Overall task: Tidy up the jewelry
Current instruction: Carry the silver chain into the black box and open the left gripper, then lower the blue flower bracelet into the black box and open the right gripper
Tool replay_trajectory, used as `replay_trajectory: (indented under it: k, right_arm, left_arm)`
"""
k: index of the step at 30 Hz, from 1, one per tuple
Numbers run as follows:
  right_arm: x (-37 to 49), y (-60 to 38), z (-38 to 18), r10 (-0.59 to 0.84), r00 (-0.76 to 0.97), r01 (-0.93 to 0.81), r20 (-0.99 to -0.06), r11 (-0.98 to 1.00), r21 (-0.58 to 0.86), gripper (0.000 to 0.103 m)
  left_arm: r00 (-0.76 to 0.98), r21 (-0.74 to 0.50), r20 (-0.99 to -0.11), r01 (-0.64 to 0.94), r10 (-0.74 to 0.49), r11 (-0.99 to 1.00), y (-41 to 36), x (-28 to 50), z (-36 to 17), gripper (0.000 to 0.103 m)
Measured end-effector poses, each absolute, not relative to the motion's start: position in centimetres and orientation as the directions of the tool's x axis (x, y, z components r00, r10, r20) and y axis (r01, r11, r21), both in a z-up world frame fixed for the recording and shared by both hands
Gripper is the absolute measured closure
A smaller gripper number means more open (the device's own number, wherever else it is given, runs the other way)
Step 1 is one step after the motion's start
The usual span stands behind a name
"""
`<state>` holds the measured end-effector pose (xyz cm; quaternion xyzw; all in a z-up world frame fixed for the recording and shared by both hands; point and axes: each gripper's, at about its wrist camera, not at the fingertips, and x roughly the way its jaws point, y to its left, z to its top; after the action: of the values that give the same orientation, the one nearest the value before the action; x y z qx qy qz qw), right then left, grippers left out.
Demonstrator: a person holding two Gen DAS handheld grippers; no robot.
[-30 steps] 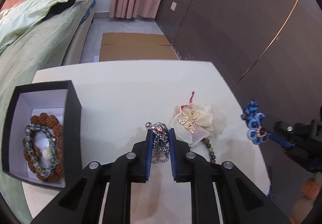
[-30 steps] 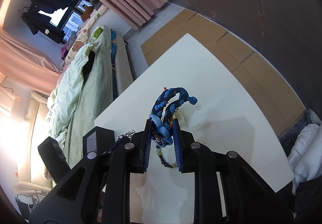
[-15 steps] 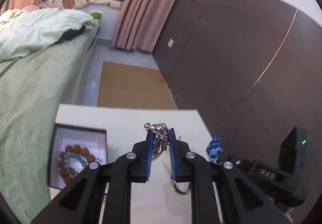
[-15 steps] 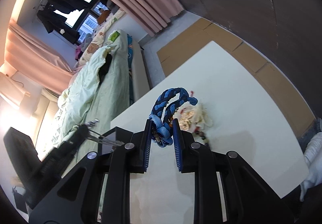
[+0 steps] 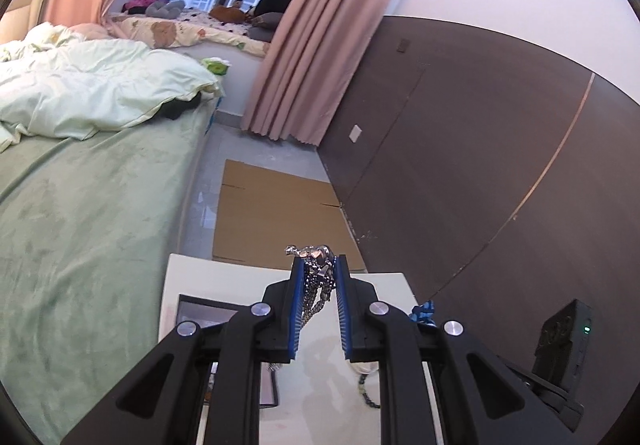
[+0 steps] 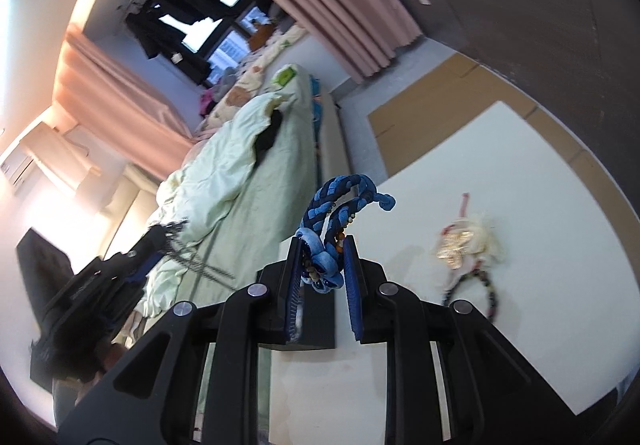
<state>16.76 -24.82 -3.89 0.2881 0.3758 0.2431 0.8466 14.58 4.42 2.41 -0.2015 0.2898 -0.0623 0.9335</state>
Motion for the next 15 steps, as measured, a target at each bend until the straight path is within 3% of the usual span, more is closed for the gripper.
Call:
replay_trajectory:
  k: [8,12,15]
  right_arm:
    - [16.4,-21.4,-4.0,0.652,0.562,-0.249,-0.509,0.720,0.648,0.082]
    - [16.6,-20.1,-4.3,0.669,0.540,-0.268,-0.511,0.712,0.649,0.082]
    - [16.6,-19.4,-4.4,0.690,0.522,-0.289,-0.501,0.696,0.657,0.082]
  left_arm:
    - [0.762,-0.439,-0.608,-0.086,-0.225,0.894,6.8,16.5,-2.3,0.087]
    - [0.758,-0.471,-0.619,-0.146,-0.208,0.870,8.3,16.4,-3.8,0.054]
    - [0.760,-0.473,-0.617,-0.151,-0.204,0.868,8.8,16.0,-3.9,0.054]
